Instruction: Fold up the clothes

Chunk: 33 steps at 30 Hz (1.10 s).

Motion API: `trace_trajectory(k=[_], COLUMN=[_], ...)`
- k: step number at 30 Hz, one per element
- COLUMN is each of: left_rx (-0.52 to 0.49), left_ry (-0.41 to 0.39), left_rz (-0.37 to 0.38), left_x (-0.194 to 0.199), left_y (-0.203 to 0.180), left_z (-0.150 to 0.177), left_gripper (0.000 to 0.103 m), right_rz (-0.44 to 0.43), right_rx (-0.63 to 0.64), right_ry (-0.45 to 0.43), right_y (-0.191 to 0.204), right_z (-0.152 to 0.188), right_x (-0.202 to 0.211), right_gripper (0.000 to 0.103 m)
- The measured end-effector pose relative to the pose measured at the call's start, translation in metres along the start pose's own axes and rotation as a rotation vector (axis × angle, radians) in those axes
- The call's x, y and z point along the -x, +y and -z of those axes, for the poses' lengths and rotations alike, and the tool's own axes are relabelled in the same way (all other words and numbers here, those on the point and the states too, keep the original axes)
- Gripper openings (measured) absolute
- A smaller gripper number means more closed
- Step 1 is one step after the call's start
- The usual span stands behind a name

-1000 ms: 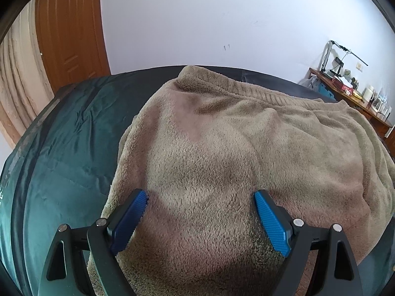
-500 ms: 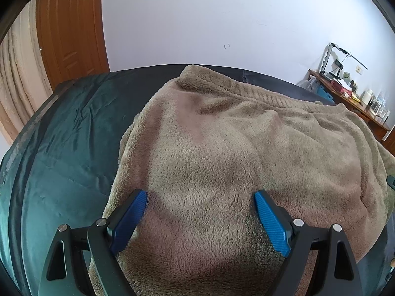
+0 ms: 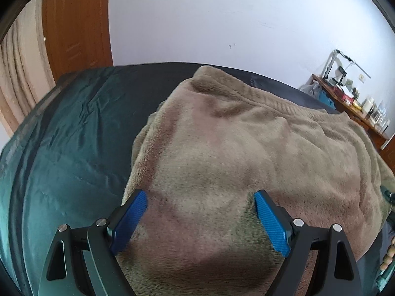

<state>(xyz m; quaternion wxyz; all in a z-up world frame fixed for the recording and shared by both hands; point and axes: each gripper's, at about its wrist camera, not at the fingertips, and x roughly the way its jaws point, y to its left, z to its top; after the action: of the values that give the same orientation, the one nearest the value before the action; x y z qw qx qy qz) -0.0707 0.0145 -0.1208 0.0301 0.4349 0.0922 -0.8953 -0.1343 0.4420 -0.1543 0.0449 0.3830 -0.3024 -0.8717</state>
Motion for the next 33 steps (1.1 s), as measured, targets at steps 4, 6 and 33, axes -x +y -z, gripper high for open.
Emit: trace_trajectory(k=[4,6,33], left_rx=[0.032,0.055,0.218], left_ry=[0.007,0.004,-0.002], left_rz=[0.013,-0.018,0.011], left_x=[0.001,0.003,0.022], left_y=[0.011,0.018,0.078], left_z=[-0.003,-0.006,-0.004], left_gripper=[0.091,0.091,0.091], right_rz=[-0.019,-0.026,-0.145], right_rx=[-0.005,0.012,0.252], right_ry=[-0.013,-0.027,-0.099], right_y=[0.002,0.009,0.164], right_z=[0.001,0.001,0.007], right_x=[0.007,0.012,0.042], right_gripper=[0.036,0.034,0.029])
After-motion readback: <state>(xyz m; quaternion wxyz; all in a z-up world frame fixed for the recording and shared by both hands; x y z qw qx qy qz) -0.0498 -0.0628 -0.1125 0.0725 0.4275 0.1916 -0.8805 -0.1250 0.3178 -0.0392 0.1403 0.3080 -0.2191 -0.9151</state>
